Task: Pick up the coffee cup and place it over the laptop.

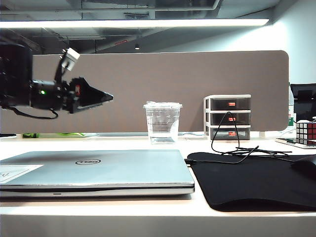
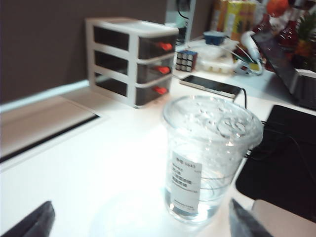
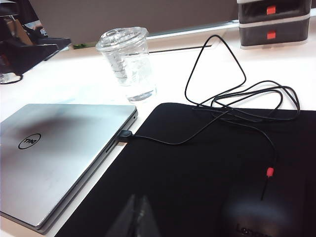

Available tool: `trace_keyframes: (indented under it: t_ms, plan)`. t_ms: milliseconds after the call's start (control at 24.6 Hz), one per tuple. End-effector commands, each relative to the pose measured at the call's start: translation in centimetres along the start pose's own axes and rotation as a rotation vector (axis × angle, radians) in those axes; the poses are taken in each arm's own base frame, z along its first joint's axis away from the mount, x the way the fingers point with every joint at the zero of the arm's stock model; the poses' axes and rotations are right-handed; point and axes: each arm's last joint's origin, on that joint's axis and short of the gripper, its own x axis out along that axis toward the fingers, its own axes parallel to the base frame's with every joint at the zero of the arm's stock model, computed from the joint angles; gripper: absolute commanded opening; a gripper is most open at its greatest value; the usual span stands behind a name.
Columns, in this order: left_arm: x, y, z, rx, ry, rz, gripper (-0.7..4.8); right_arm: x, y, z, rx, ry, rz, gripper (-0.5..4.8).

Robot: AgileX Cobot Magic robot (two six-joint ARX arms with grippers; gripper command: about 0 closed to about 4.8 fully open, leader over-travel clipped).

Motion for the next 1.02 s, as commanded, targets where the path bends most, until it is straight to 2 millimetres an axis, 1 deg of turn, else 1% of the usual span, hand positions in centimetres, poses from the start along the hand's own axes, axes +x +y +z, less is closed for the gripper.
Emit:
trace_keyframes:
  t_ms: [41,122,244,488,610,813,1016]
  plan:
    - [1.3,0.4,-0.3,0.027,-0.003,-0.084,4.79,0.1,0.0,-0.1,-0.006,-0.003,0.004,-0.06]
    - [2.1,0.7,-0.6,0.035,-0.004,-0.119,4.79,0.1,0.0,-0.1,-0.007,-0.003,0.004,-0.06]
    - [4.3,1.9,-1.3,0.04,0.021,-0.183,4.79,0.1,0.0,-0.1,-0.006,-0.002,0.003,-0.06]
    - [6.5,3.2,-1.9,0.059,0.048,-0.234,4.79,0.1,0.0,-0.1,-0.01,-0.001,0.003,-0.06]
    - [6.8,3.3,-2.3,0.089,0.052,-0.268,4.79,0.1,0.0,-0.1,-0.025,0.0,0.003,-0.06]
    - [7.1,3.0,-3.9,0.087,0.079,-0.309,4.79,0.1,0.0,-0.1,-0.027,0.0,0.003,-0.06]
    - [7.8,2.4,-4.6,0.102,0.076,-0.344,4.79,0.1,0.0,-0.1,-0.028,0.0,0.003,-0.06]
